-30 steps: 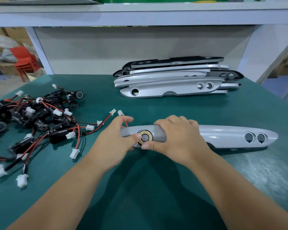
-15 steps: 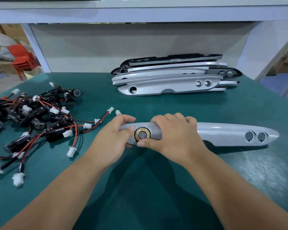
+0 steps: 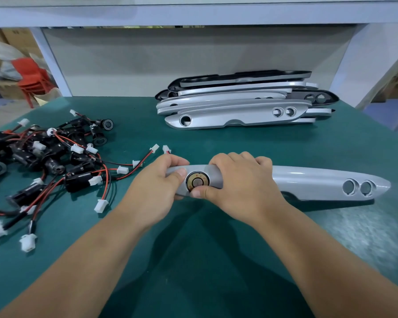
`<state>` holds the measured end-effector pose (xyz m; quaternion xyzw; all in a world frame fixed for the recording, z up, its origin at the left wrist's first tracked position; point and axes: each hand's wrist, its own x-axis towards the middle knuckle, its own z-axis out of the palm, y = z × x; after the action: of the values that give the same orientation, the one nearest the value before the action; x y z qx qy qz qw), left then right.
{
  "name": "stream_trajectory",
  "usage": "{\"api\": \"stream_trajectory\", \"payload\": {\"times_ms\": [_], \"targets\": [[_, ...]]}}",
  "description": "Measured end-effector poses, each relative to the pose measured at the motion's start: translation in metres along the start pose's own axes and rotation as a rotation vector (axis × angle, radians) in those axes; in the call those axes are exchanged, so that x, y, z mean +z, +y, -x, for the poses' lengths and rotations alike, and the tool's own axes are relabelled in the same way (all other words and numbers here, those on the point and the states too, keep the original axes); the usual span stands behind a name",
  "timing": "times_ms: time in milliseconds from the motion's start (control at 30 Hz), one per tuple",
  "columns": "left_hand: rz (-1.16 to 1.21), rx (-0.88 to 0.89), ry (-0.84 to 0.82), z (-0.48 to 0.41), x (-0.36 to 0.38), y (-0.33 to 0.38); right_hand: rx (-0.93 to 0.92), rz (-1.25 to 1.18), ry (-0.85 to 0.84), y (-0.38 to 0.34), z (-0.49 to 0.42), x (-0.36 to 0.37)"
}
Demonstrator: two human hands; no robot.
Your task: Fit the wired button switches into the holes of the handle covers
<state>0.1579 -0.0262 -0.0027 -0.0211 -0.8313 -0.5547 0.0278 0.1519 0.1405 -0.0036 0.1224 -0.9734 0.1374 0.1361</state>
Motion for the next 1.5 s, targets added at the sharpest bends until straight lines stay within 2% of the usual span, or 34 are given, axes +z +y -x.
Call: {"api": "stream_trajectory", "payload": {"times_ms": [267,400,500,600,733,1067,1200,1267,1367,1433,1500], "targets": [[-0.055,0.05,0.017,0.001,-0.004,0.007,0.017,0.075,0.109,-0.01,0.002,0.001],[-0.067,0.061,-0.01,0.002,-0.007,0.005,0.01,-0.022,0.046,-0.006,-0.001,-0.004],[-0.081,0.062,-0.029,0.002,-0.005,0.004,0.091,-0.119,-0.032,-0.002,-0.008,-0.005],[-0.088,0.061,-0.027,0.002,-0.002,0.003,0.159,-0.105,-0.12,0.0,-0.016,-0.005],[-0.113,0.063,-0.013,0.0,-0.003,0.002,0.157,0.02,-0.167,-0.005,-0.02,-0.003],[-0.201,0.119,0.024,0.001,-0.008,0.01,0.106,0.057,-0.018,-0.017,-0.013,-0.002],[-0.077,0.16,0.068,-0.003,-0.008,0.009,0.104,0.069,-0.013,-0.016,-0.016,-0.011],[0.209,0.101,0.064,-0.006,-0.006,0.009,0.152,0.046,-0.079,-0.012,-0.018,-0.02],[0.66,-0.109,-0.093,-0.006,-0.003,0.009,0.214,-0.066,-0.159,-0.003,-0.017,-0.032],[0.716,-0.188,-0.252,-0.004,0.002,0.008,0.23,-0.148,-0.223,0.001,-0.016,-0.037],[0.74,-0.191,-0.338,-0.001,0.007,0.006,0.238,-0.195,-0.261,0.002,-0.015,-0.041]]}}
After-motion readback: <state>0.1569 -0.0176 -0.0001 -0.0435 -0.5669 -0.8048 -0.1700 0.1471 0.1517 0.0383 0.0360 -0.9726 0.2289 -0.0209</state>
